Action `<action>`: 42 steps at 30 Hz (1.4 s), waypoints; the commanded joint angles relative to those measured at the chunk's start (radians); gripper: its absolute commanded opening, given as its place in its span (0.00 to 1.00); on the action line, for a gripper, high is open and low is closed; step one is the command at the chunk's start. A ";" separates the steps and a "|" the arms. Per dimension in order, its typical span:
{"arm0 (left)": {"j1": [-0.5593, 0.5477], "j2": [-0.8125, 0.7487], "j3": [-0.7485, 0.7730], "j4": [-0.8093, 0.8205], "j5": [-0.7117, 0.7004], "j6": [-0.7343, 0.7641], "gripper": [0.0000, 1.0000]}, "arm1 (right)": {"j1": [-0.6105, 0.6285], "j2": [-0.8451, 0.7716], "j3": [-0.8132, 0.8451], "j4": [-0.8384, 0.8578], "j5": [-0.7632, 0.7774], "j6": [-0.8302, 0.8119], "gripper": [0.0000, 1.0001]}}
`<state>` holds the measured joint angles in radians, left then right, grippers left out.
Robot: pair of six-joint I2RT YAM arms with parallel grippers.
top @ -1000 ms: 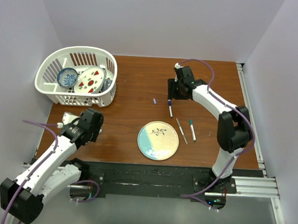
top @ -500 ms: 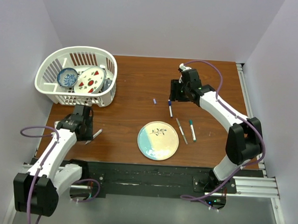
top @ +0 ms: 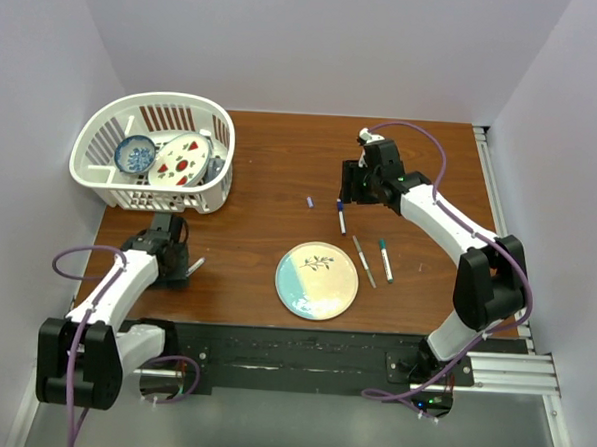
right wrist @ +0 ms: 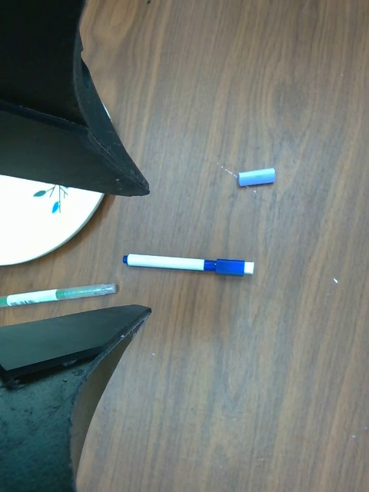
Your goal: Insert the pens into the pen caps
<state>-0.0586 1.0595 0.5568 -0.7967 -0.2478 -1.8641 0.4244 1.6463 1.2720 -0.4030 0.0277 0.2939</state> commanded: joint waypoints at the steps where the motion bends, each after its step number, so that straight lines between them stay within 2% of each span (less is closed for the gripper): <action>1: 0.032 0.043 -0.005 0.030 -0.016 -0.018 0.59 | -0.001 -0.034 0.006 0.030 -0.020 -0.016 0.63; 3: 0.042 0.079 0.015 0.011 -0.018 -0.018 0.55 | -0.001 -0.033 0.010 0.027 -0.018 -0.021 0.63; 10: 0.051 0.157 0.037 0.010 -0.005 0.011 0.53 | -0.001 -0.033 0.013 0.030 -0.017 -0.022 0.63; 12: 0.051 0.180 0.046 0.005 -0.008 0.019 0.49 | -0.003 -0.033 0.013 0.030 -0.017 -0.024 0.63; 13: 0.051 0.186 0.048 -0.004 -0.008 0.029 0.46 | -0.003 -0.033 0.015 0.029 -0.018 -0.025 0.63; 15: 0.051 0.201 0.054 -0.021 -0.014 0.034 0.27 | -0.001 -0.034 0.016 0.027 -0.023 -0.025 0.63; 17: 0.052 0.211 0.054 -0.044 -0.015 0.043 0.13 | -0.003 -0.042 0.018 0.023 -0.023 -0.022 0.63; 19: 0.051 0.211 0.046 -0.045 -0.011 0.058 0.07 | -0.001 -0.058 0.015 0.023 -0.025 -0.016 0.63; 20: 0.051 0.206 0.040 -0.044 -0.010 0.066 0.01 | -0.001 -0.066 0.010 0.026 -0.028 -0.015 0.63; 24: 0.051 0.168 0.046 -0.041 -0.028 0.134 0.00 | -0.003 -0.115 -0.026 0.044 -0.110 0.010 0.63; 26: 0.045 0.127 0.052 -0.020 -0.027 0.213 0.00 | -0.003 -0.158 -0.074 0.084 -0.182 0.050 0.63; 31: -0.042 0.010 0.046 0.160 -0.010 0.437 0.00 | 0.013 -0.236 -0.189 0.243 -0.336 0.187 0.63; 34: -0.159 -0.033 0.025 0.324 0.045 0.565 0.00 | 0.048 -0.256 -0.227 0.291 -0.359 0.243 0.62; 37: -0.214 -0.049 0.000 0.450 0.123 0.644 0.00 | 0.102 -0.250 -0.218 0.296 -0.361 0.273 0.62; 40: -0.268 -0.055 -0.035 0.644 0.243 0.753 0.00 | 0.157 -0.244 -0.226 0.355 -0.364 0.319 0.62; 41: -0.276 -0.055 -0.067 0.713 0.374 0.785 0.00 | 0.183 -0.241 -0.238 0.378 -0.368 0.335 0.62; 42: -0.276 -0.056 -0.090 0.892 0.446 0.834 0.00 | 0.194 -0.237 -0.244 0.424 -0.376 0.355 0.62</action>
<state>-0.3073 1.0187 0.5358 -0.3492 -0.0864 -1.2469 0.5682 1.4136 1.0492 -0.1379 -0.2913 0.5522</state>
